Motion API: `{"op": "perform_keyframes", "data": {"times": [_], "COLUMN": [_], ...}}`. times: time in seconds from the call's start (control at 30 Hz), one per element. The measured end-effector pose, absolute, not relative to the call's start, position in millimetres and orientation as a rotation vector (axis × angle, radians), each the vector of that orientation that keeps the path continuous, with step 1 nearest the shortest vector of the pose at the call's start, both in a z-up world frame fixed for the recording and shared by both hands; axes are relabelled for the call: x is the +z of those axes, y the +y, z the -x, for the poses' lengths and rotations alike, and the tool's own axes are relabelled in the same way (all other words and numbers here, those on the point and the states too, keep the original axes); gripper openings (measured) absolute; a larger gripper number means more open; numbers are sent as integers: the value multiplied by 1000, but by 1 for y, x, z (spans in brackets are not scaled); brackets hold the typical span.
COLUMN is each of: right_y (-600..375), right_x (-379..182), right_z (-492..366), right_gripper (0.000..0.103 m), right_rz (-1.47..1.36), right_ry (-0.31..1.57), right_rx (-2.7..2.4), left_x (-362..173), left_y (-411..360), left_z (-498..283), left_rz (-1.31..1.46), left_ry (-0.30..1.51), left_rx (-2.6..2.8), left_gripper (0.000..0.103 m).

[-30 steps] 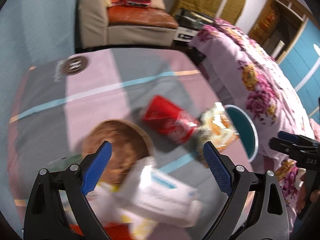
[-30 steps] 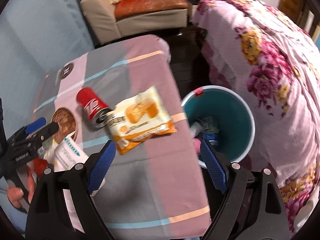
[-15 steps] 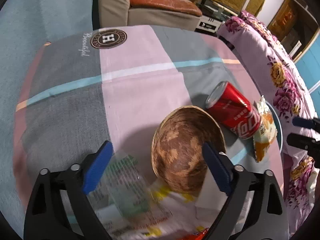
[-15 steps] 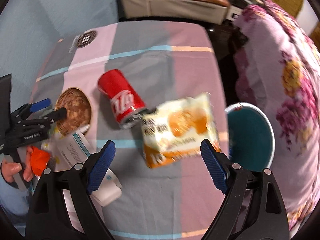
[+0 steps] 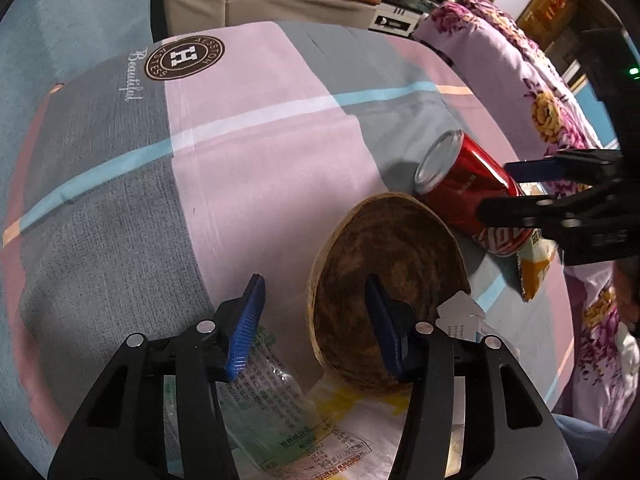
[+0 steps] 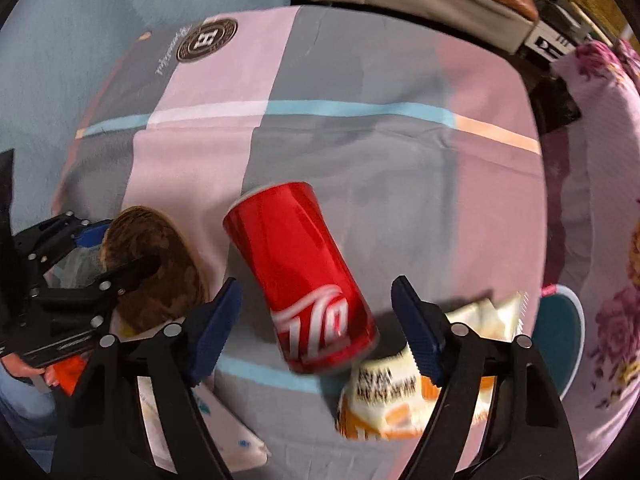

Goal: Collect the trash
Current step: 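Grasp the brown bowl rim with the left gripper while the right gripper grasps the red can, then carry the brown bowl over the teal bin and open the left gripper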

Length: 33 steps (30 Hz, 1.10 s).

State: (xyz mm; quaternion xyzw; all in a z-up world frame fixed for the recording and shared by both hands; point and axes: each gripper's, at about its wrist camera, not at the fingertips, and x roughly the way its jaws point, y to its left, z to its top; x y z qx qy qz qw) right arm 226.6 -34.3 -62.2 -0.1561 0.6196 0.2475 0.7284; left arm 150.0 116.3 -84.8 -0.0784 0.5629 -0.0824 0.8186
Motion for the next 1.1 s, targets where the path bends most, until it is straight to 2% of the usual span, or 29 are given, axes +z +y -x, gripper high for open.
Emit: {"op": "perform_keyframes", "data": {"times": [0.13,0.17,0.2,0.27,0.4,0.5,0.87,1.1], "right_y": [-29,-29,-30,-32,-40,-46,-74,-118], "right_x": [-76,-77,-77,-74,-61,-47,-3,18], "right_z": [-233,-233,-232,-232,-231,-228,-212,-195], "right_gripper": [53,50,50,49,49,49,49,49], "right_rz": [332,324,313,291,231,197,106,17], "right_ry": [1397,1396,1392,1384,1354,1321,1230,1180], "right_rx": [569,575,580,580,571,570,577,531], "left_x": [-82,-83,-84,-85,-76,-64,-16,17], "left_y": [116,114,112,109,105,105,112,87], "left_z": [-153,-155,-157,-159,-161,-159,-146,-136], "left_rz": [153,145,143,144,139,146,153,139], "left_ry": [1204,1207,1213,1221,1187,1151,1037,978], "left_rx": [-187,-191,-195,-205,-174,-140,-36,-72], "left_gripper": [53,49,39,25,12,9,9,9]}}
